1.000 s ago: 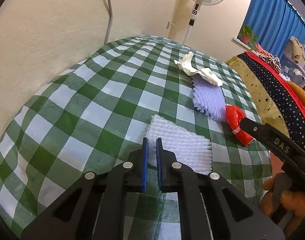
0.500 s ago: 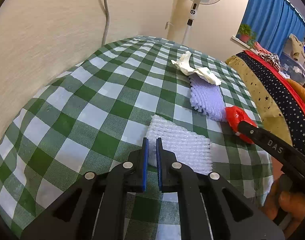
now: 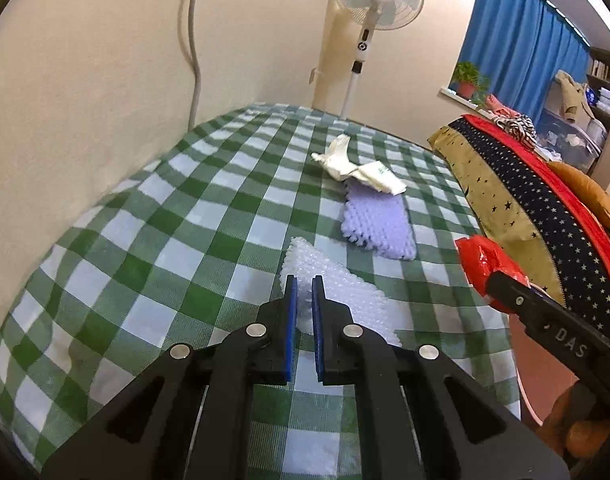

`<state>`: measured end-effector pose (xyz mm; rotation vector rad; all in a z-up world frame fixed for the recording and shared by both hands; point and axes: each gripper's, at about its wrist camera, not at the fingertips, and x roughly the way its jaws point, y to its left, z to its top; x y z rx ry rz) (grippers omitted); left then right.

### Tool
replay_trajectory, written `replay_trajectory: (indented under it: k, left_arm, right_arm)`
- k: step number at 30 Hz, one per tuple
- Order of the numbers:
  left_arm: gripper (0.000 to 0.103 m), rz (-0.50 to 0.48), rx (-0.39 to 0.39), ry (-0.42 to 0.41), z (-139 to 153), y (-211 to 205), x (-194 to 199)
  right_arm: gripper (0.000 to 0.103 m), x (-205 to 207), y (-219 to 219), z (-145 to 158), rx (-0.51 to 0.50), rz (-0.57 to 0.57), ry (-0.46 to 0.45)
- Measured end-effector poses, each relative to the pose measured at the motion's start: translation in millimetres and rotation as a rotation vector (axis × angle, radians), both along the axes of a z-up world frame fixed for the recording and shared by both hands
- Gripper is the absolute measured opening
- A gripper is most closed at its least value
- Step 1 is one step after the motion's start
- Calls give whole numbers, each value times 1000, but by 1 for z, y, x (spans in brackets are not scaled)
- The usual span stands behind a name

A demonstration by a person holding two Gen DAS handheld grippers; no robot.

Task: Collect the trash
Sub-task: 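Lift the foam net and red bag and carry both over the pink bin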

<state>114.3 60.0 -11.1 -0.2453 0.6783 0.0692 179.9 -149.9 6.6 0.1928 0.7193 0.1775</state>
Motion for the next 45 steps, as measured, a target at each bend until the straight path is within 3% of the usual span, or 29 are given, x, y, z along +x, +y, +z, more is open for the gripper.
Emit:
replay_trajectory:
  k: [18, 32, 38, 45]
  left_arm:
    - [7, -73, 20, -77, 34, -24, -35]
    - [7, -138, 13, -116, 46, -50, -41]
    - [7, -158, 11, -117, 45, -59, -39]
    - [7, -179, 4, -122, 42, -69, -34]
  right_arm:
    - [57, -66, -36, 47, -4, -40, -69]
    - [57, -91, -82, 84, -7, -65, -114]
    - [57, -92, -105, 86, -12, -68, -114]
    - [57, -91, -125, 67, -13, -125, -97]
